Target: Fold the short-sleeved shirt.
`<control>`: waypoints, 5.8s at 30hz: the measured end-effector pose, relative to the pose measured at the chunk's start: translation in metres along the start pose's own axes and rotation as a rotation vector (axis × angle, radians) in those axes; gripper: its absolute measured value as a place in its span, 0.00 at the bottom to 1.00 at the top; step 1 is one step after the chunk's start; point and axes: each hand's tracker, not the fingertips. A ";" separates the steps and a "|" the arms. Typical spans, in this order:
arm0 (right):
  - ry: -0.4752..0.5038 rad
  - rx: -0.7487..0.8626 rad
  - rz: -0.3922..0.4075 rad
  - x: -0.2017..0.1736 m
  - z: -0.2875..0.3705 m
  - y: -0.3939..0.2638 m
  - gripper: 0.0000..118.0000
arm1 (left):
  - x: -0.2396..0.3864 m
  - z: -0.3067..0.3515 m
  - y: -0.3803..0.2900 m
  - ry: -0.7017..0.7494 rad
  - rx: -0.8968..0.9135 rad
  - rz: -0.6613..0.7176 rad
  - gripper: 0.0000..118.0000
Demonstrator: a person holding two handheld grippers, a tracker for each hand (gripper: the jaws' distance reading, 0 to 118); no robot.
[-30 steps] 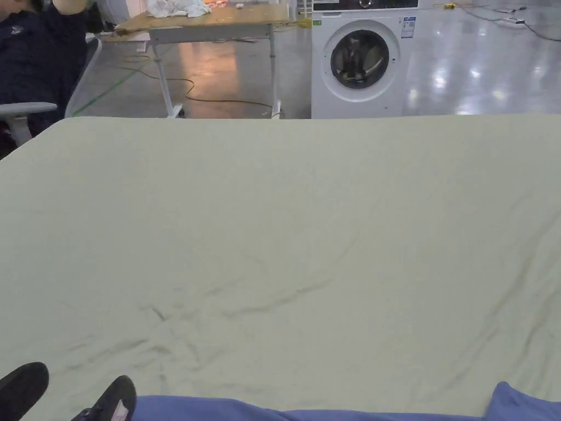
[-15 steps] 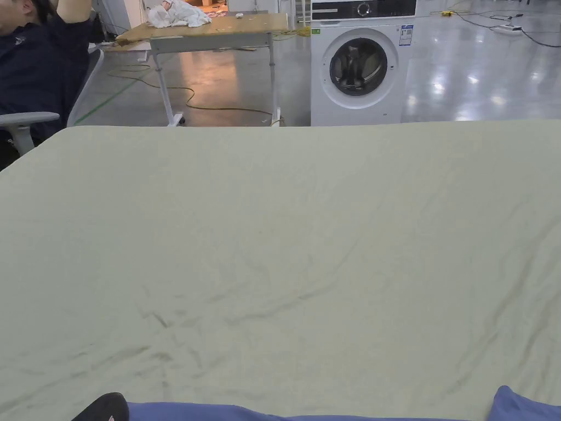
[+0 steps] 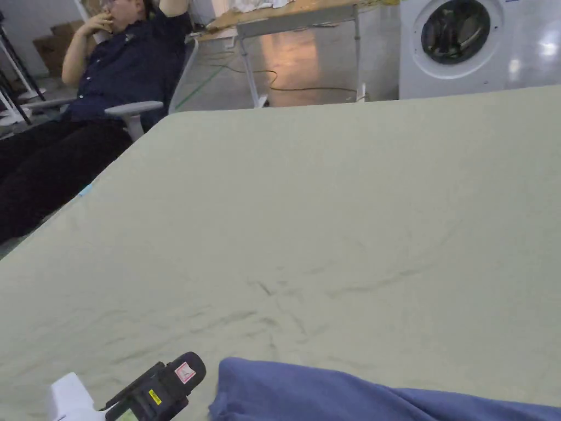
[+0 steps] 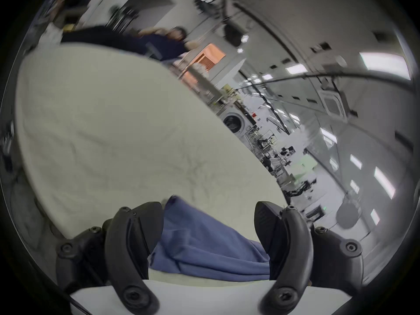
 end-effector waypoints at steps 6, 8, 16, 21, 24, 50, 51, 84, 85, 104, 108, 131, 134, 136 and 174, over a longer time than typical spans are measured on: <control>-0.015 -0.024 -0.013 0.006 0.001 -0.005 0.00 | -0.049 -0.044 0.000 -0.043 -0.110 0.180 0.72; -0.019 -0.024 -0.010 0.006 0.004 -0.004 0.00 | -0.054 -0.062 -0.004 -0.045 -0.178 0.206 0.72; -0.033 -0.036 -0.017 0.012 0.007 -0.010 0.00 | -0.058 -0.093 -0.017 -0.147 -0.215 0.360 0.13; -0.036 -0.048 -0.017 0.015 0.008 -0.015 0.00 | -0.058 -0.086 -0.020 -0.106 -0.169 0.334 0.03; -0.039 -0.057 -0.019 0.015 0.008 -0.015 0.00 | -0.053 -0.070 -0.012 -0.111 -0.089 0.314 0.03; -0.025 -0.021 -0.103 0.013 0.015 -0.023 0.00 | 0.119 -0.112 -0.091 -0.088 -0.284 -0.223 0.04; -0.032 -0.025 -0.105 0.014 0.016 -0.024 0.00 | 0.122 -0.117 -0.101 -0.085 -0.290 -0.244 0.04; -0.055 -0.087 -0.151 0.024 0.022 -0.037 0.00 | 0.131 -0.110 -0.135 -0.200 -0.407 -0.370 0.07; -0.050 -0.086 -0.153 0.025 0.021 -0.037 0.00 | 0.129 -0.100 -0.124 -0.192 -0.367 -0.369 0.21; -0.025 -0.094 -0.164 0.015 0.015 -0.032 0.00 | -0.024 -0.114 -0.052 -0.058 -0.235 0.258 0.07; -0.037 -0.094 -0.162 0.016 0.019 -0.032 0.00 | -0.011 -0.091 -0.041 -0.064 -0.180 0.204 0.04; -0.029 -0.096 -0.086 0.003 0.028 -0.036 0.00 | 0.213 -0.144 -0.190 -0.183 -0.531 -0.575 0.08; -0.058 -0.118 -0.081 0.006 0.034 -0.042 0.00 | 0.211 -0.153 -0.191 -0.251 -0.579 -0.501 0.23; -0.069 -0.122 -0.079 0.008 0.035 -0.045 0.00 | 0.210 -0.153 -0.181 -0.286 -0.588 -0.428 0.28; 0.190 -0.553 0.031 -0.047 -0.124 -0.033 0.00 | 0.089 -0.097 -0.073 -0.185 -0.407 -0.158 0.72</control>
